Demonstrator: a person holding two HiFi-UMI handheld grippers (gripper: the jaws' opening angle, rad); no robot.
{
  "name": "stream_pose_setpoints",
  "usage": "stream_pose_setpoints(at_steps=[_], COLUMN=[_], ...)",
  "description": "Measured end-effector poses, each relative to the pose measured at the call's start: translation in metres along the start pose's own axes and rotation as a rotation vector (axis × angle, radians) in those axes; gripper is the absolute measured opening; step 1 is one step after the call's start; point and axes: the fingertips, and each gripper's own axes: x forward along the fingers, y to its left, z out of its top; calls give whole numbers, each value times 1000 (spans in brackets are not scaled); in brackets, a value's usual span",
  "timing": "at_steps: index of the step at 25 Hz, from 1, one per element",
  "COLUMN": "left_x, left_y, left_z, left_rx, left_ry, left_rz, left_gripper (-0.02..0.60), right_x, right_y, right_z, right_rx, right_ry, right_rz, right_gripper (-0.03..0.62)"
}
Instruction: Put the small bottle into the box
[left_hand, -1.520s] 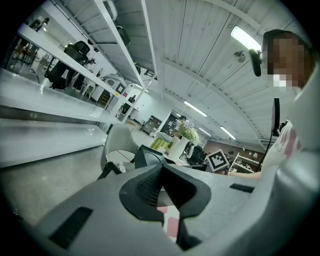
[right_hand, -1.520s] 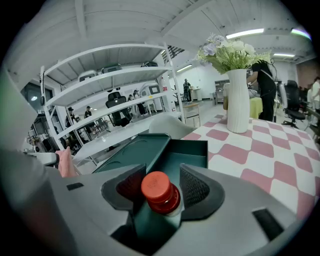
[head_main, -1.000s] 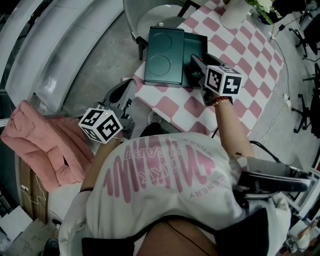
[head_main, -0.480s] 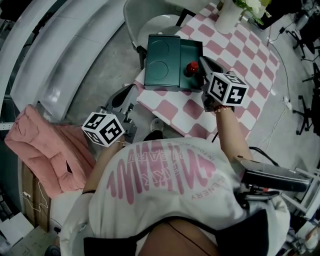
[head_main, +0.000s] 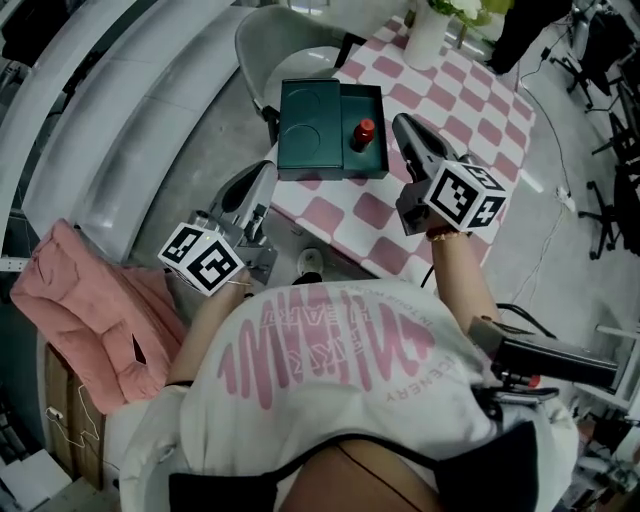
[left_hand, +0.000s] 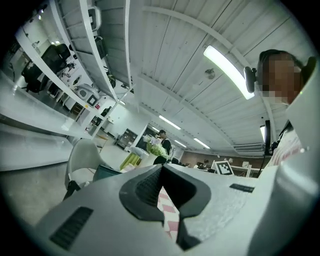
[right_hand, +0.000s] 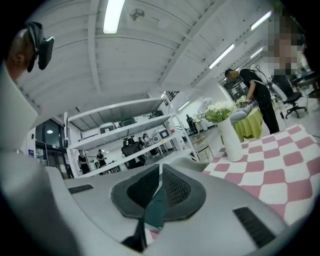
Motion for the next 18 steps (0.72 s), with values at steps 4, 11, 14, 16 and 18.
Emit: stream_pose_setpoints(at_steps=[4, 11, 14, 16, 18], left_x=[-11, -35, -48, -54, -60], left_y=[-26, -68, -83, -88, -94], left_z=[15, 29, 19, 8, -3], left_rx=[14, 38, 59, 49, 42], left_ry=[-61, -151, -156, -137, -117], left_rz=[-57, -148, -166, -161, -157], left_gripper=[8, 8, 8, 8, 8], right_x=[-41, -101, -121, -135, -147], right_y=[15, 36, 42, 45, 48], right_z=[20, 28, 13, 0, -13], right_rx=[-24, -83, -85, -80, -75], right_ry=[-65, -123, -113, -101, -84], right_rz=[-23, -58, -70, -81, -87], right_gripper=[15, 9, 8, 6, 6])
